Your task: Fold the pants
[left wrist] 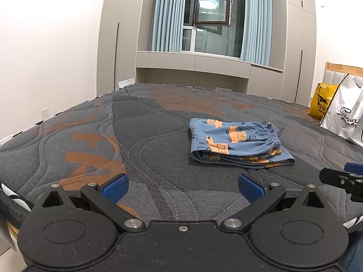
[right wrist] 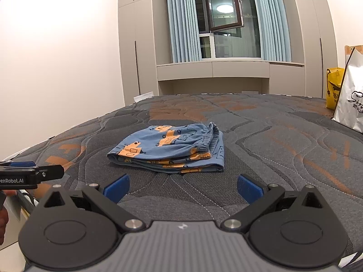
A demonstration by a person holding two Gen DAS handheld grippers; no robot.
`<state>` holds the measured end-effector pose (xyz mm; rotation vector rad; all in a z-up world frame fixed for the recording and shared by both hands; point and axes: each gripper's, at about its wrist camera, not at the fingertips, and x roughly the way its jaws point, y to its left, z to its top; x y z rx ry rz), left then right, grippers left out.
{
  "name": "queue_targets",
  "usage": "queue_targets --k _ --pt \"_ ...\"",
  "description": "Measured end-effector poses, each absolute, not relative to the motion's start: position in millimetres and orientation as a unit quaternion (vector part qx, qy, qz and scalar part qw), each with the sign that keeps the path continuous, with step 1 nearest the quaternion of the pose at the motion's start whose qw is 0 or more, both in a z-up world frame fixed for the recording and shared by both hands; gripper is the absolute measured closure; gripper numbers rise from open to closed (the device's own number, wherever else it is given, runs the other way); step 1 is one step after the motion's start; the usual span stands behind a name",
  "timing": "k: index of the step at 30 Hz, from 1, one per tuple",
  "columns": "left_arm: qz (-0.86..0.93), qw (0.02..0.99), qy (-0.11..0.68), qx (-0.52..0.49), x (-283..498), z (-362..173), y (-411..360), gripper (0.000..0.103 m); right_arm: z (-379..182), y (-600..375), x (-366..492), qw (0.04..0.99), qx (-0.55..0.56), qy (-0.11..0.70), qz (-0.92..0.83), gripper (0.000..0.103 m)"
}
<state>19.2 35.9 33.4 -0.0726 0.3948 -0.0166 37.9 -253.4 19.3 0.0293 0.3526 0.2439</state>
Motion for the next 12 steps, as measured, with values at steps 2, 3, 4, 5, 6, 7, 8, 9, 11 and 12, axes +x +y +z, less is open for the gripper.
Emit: queue_targets --k 2,3,4,5,6,7,8,9,11,12 --pt "0.0 0.981 0.194 -0.023 19.7 32.9 33.1 0.001 18.8 -254.0 37.7 0.977 0.014 0.176 0.121 0.0" --pt "0.008 0.982 0.19 -0.011 19.7 32.4 30.7 0.001 18.7 -254.1 38.0 0.977 0.014 0.176 0.121 0.0" --pt "0.014 0.982 0.187 -0.001 19.7 31.9 28.6 0.001 18.3 -254.0 38.4 0.977 0.015 0.177 0.121 0.0" --pt "0.02 0.982 0.187 0.006 20.1 31.0 26.7 0.001 17.8 -254.9 38.0 0.976 0.015 0.178 0.121 0.0" --pt "0.023 0.982 0.188 0.008 21.7 30.8 26.0 0.001 17.3 -255.1 38.6 0.976 0.015 0.179 0.121 0.0" --pt "0.023 0.982 0.189 0.006 22.8 30.5 26.1 0.001 17.0 -255.7 38.8 0.976 0.015 0.18 0.121 0.0" --pt "0.021 0.981 0.191 0.003 24.0 30.0 26.5 0.001 16.5 -256.1 39.7 0.976 0.016 0.182 0.121 0.0" --pt "0.019 0.981 0.192 0.0 25.2 29.4 27.0 0.001 15.8 -256.4 40.4 0.976 0.016 0.183 0.12 0.0" --pt "0.018 0.981 0.195 -0.002 27.3 28.1 26.6 0.001 14.5 -257.1 41.7 0.975 0.018 0.185 0.12 0.0" --pt "0.017 0.981 0.196 -0.003 28.3 27.6 26.5 0.001 13.9 -257.1 42.7 0.975 0.018 0.186 0.119 0.0"
